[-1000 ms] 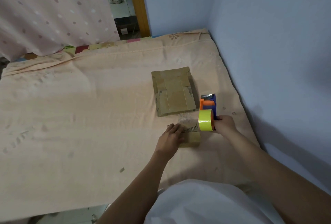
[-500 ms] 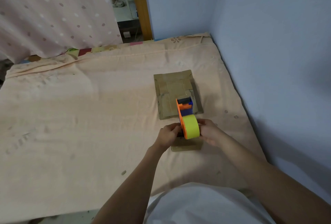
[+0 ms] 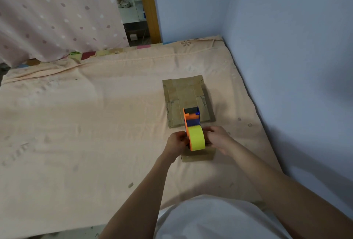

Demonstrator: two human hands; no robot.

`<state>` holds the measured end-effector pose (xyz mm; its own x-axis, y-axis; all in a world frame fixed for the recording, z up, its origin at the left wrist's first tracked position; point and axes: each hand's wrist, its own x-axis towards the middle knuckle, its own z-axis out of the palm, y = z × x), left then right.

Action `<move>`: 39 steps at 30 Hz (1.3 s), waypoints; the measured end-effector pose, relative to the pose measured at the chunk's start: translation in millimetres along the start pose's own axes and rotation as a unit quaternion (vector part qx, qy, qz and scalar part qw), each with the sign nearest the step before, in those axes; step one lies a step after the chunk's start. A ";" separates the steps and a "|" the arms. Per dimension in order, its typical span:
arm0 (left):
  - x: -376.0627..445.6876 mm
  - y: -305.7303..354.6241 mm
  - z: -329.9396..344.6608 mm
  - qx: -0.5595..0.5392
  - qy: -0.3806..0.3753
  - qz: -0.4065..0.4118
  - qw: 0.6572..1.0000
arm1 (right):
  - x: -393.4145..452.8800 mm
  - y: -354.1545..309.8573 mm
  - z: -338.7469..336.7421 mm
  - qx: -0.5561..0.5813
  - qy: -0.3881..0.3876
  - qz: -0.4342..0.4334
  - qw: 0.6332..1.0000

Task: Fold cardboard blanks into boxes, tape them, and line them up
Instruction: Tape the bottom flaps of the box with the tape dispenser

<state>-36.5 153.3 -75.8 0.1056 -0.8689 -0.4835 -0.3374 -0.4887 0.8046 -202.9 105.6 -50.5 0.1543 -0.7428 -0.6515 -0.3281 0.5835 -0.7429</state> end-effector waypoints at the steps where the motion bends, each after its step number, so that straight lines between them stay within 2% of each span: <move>1: 0.4 -0.2 -0.4 -0.003 -0.002 -0.004 1.000 | 0.5 2.6 -3.4 -0.032 0.035 -0.030 0.998; 3: -0.1 1.3 -1.3 -0.019 -0.005 -0.009 1.000 | -3.8 9.7 -10.8 -0.155 0.123 -0.117 0.973; 5: -1.4 4.3 -2.8 -0.035 -0.005 -0.008 0.999 | -15.0 18.4 -14.3 -0.272 0.175 -0.201 0.925; 8: -2.1 6.2 -4.2 -0.049 -0.009 -0.009 0.999 | -24.3 33.2 -12.2 -0.419 0.177 -0.285 0.844; 9: -1.8 5.7 -4.4 -0.051 -0.010 -0.010 0.999 | -26.2 36.8 -9.9 -0.445 0.170 -0.289 0.830; 20: -7.3 4.2 -9.3 -0.055 0.000 -0.023 0.998 | -14.5 48.6 4.1 -0.500 0.083 -0.220 0.834; 25: -11.2 -0.1 -15.1 -0.075 0.020 0.002 0.997 | -11.5 56.7 5.0 -0.475 0.093 -0.203 0.851; 29: -16.7 -3.6 -30.0 -0.118 0.048 -0.006 0.992 | -6.3 58.9 -0.3 -0.486 0.134 -0.220 0.835; 39: -42.2 3.6 -60.6 -0.181 0.032 -0.017 0.983 | -2.4 57.9 -2.8 -0.443 0.136 -0.164 0.871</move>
<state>14.5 183.5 -31.6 0.1730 -0.8489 -0.4995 0.0212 -0.5038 0.8635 -224.9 140.3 -91.5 0.1876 -0.9427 -0.2757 -0.9169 -0.0674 -0.3934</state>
